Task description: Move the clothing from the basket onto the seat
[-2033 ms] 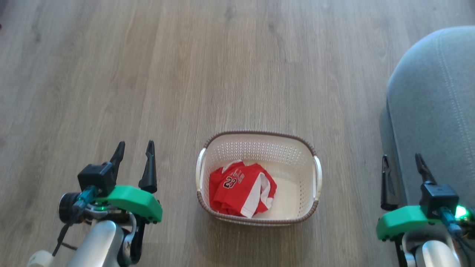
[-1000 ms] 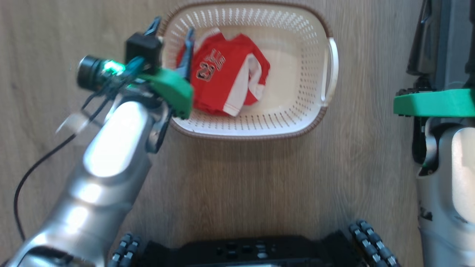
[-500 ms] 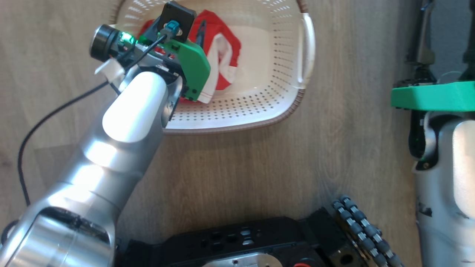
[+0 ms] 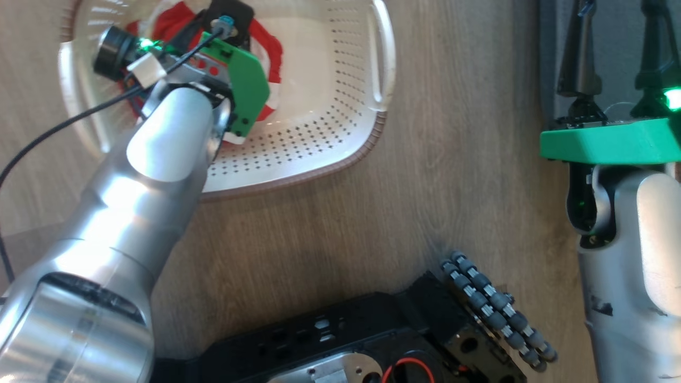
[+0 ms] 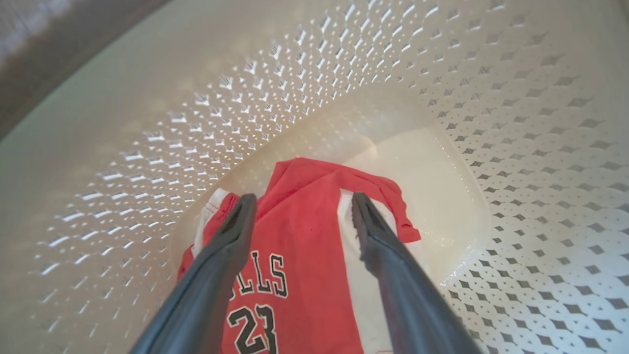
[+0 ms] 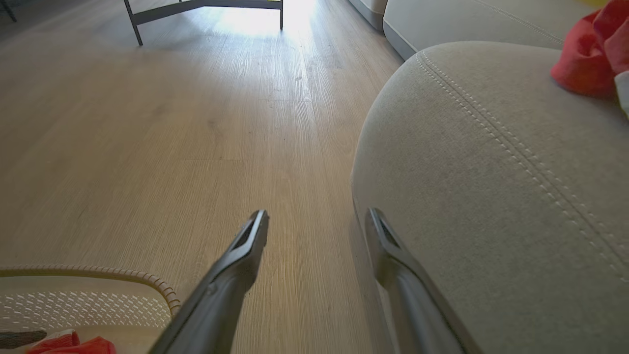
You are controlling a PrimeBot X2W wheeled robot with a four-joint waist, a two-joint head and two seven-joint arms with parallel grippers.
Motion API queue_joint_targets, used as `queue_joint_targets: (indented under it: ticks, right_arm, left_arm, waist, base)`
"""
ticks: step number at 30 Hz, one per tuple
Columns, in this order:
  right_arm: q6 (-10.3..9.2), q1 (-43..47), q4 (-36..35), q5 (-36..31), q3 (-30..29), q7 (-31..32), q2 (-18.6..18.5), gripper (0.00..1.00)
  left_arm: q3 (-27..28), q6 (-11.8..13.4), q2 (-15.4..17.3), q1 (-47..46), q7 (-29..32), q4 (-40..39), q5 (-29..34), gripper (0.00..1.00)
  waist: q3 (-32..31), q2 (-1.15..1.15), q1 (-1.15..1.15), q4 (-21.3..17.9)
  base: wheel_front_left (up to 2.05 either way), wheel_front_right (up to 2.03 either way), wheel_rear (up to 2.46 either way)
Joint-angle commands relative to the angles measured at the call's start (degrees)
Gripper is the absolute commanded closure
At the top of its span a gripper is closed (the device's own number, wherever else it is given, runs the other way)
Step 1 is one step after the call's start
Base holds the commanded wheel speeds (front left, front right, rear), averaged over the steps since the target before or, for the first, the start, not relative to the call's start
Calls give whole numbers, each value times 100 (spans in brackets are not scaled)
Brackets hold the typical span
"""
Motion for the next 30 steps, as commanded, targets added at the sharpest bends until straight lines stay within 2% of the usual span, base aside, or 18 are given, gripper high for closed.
queue_joint_targets:
  ticks: [1,18,30]
  right_arm:
    - [40,154,-187,89,111,-28,-20,0]
    - [40,374,-209,483,244,-28,-20,0]
    - [40,647,-294,560,168,-28,-20,0]
  left_arm:
    - [38,29,146,-46,43,20,40,0]
    - [-52,62,278,-340,303,788,-41,0]
    - [-143,63,425,-417,366,1118,-68,0]
  waist:
    - [88,0,0,-137]
    - [249,0,0,-669]
    - [295,0,0,-813]
  base:
    - [0,0,0]
    - [0,0,0]
    - [0,0,0]
